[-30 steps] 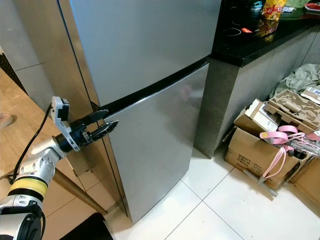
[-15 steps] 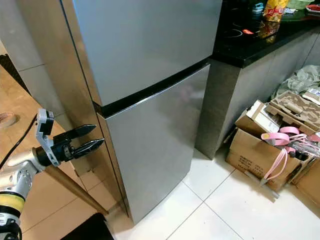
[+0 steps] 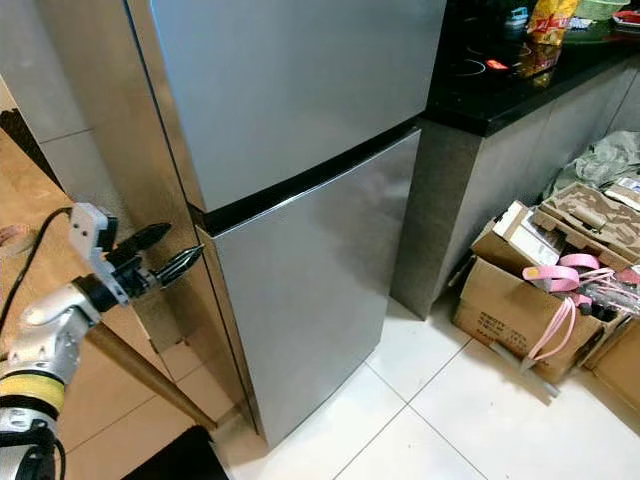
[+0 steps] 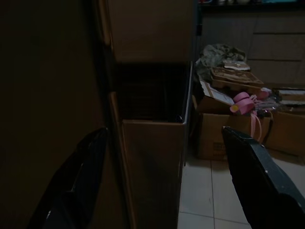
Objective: Restocking fridge
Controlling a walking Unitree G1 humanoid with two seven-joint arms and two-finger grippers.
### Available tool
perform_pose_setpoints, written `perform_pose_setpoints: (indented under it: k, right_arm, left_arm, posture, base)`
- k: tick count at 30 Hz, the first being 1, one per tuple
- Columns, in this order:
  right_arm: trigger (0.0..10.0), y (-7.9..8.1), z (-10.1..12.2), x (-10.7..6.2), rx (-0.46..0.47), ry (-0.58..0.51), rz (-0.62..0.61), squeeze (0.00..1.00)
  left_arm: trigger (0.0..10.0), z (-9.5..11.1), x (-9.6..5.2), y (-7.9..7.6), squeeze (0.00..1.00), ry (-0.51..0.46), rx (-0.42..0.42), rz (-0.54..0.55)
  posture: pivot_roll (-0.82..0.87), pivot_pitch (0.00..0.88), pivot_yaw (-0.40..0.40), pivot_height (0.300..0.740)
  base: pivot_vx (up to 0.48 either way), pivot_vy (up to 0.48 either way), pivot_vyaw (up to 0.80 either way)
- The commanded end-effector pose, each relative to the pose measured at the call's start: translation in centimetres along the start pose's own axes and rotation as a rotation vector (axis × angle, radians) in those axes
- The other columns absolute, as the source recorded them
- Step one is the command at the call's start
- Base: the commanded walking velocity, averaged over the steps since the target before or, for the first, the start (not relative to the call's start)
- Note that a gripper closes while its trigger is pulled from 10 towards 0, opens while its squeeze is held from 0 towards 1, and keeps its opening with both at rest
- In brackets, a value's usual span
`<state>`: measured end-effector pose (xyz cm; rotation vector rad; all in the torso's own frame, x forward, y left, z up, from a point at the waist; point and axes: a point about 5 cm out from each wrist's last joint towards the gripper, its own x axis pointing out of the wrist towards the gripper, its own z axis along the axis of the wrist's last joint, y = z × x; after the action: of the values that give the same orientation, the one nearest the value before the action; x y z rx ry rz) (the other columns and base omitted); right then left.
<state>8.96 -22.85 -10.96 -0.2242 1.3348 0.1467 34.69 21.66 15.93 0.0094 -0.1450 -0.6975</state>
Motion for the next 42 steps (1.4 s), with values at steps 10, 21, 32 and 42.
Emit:
perform_pose_setpoints:
  k: [10, 21, 32, 42]
  right_arm:
    - [10.0, 0.1, -1.2, -0.1, 0.021, 0.020, 0.006, 0.00]
    - [10.0, -0.1, -1.5, -0.2, 0.023, 0.023, 0.001, 0.00]
    - [10.0, -0.6, -1.6, -0.3, 0.024, 0.023, -0.011, 0.00]
    - [10.0, -0.8, -1.4, -0.3, 0.024, 0.019, -0.014, 0.00]
  left_arm:
    - [10.0, -0.6, 2.0, -0.9, 0.00, 0.069, 0.068, -0.029]
    - [10.0, -1.2, 2.9, -0.8, 0.00, 0.115, 0.101, 0.045]
    - [10.0, -1.9, 4.0, -3.9, 0.00, 0.057, 0.009, -0.201]
    - [10.0, -1.9, 4.6, -5.3, 0.00, 0.042, 0.012, -0.300]
  posture:
    - [-0.10, 0.044, 0.057, 0.740]
    - [-0.10, 0.063, 0.058, 0.740]
    - [-0.11, 0.062, 0.055, 0.740]
    - [-0.12, 0.059, 0.052, 0.740]
  base:
    - [0.000, 0.000, 0.00]
    - [0.000, 0.000, 0.00]
    - [0.000, 0.000, 0.00]
    - [0.000, 0.000, 0.00]
